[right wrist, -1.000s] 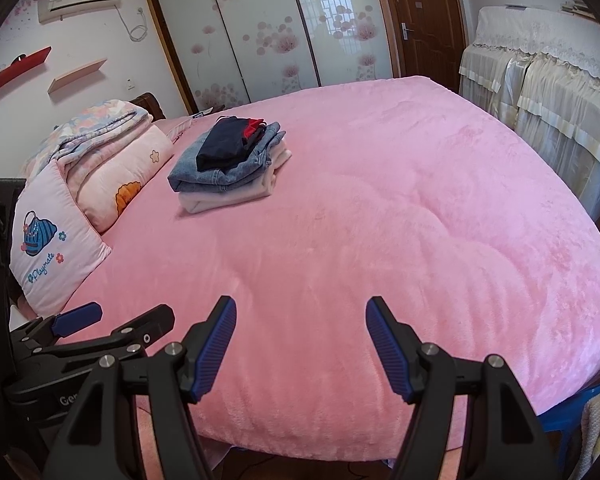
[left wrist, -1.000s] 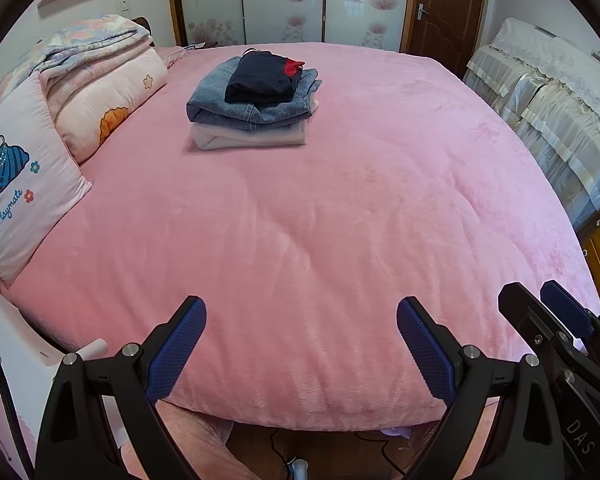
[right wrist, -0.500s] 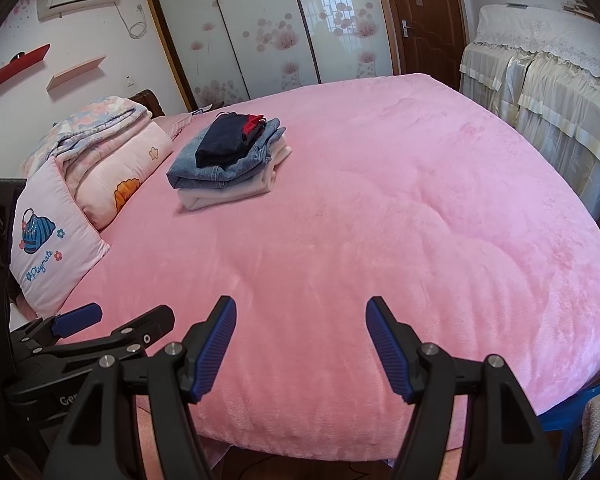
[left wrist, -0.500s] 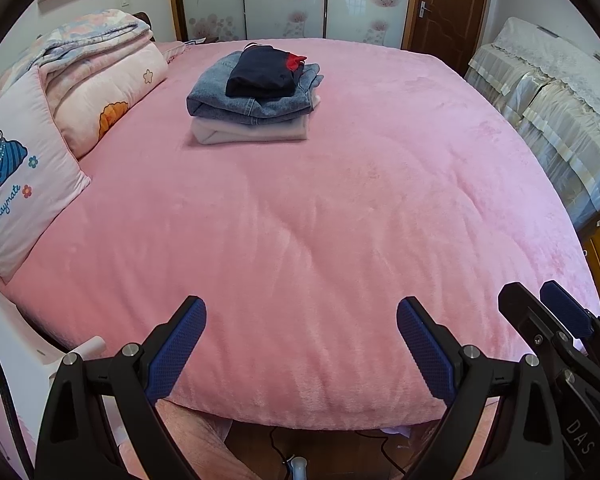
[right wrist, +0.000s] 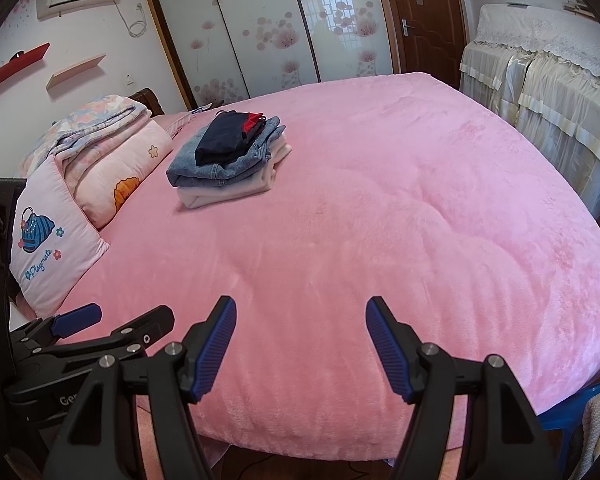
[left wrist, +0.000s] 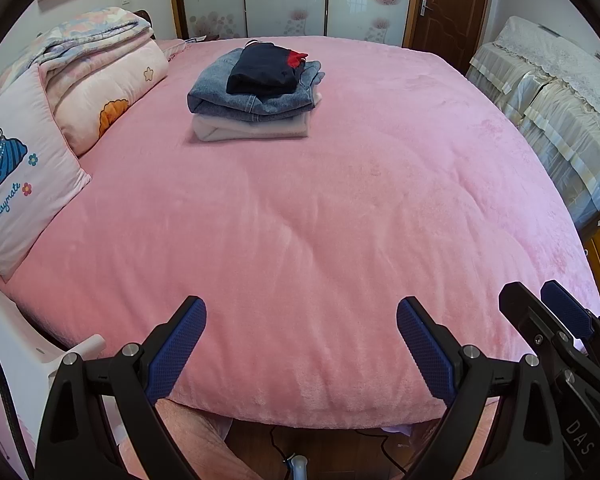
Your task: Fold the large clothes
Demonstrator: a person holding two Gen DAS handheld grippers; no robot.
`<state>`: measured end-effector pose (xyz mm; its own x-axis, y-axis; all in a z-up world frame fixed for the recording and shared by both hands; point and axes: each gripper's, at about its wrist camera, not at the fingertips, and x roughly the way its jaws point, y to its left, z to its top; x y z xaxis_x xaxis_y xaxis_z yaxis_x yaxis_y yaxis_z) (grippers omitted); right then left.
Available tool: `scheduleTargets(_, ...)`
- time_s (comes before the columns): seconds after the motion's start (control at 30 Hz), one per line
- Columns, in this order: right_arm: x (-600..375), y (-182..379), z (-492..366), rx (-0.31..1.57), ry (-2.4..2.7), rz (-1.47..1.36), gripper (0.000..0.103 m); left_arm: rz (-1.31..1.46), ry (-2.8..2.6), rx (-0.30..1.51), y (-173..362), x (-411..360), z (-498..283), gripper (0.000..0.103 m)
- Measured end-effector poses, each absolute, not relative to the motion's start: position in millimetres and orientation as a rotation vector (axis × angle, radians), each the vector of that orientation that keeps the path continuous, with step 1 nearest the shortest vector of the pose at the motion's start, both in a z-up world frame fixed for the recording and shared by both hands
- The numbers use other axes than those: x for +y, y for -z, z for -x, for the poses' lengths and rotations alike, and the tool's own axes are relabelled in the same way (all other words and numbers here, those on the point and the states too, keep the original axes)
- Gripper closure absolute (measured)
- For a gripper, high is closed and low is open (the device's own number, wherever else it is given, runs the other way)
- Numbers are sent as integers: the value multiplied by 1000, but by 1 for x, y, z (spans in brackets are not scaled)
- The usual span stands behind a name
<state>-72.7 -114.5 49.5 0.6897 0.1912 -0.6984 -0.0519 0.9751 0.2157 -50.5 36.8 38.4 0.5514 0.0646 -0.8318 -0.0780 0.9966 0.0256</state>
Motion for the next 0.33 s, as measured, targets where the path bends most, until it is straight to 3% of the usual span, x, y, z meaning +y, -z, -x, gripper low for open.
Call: scheduleTargets(0.33,-113,-47,73,803,-137,-185,35,17,-86,994,-35,38,51,8)
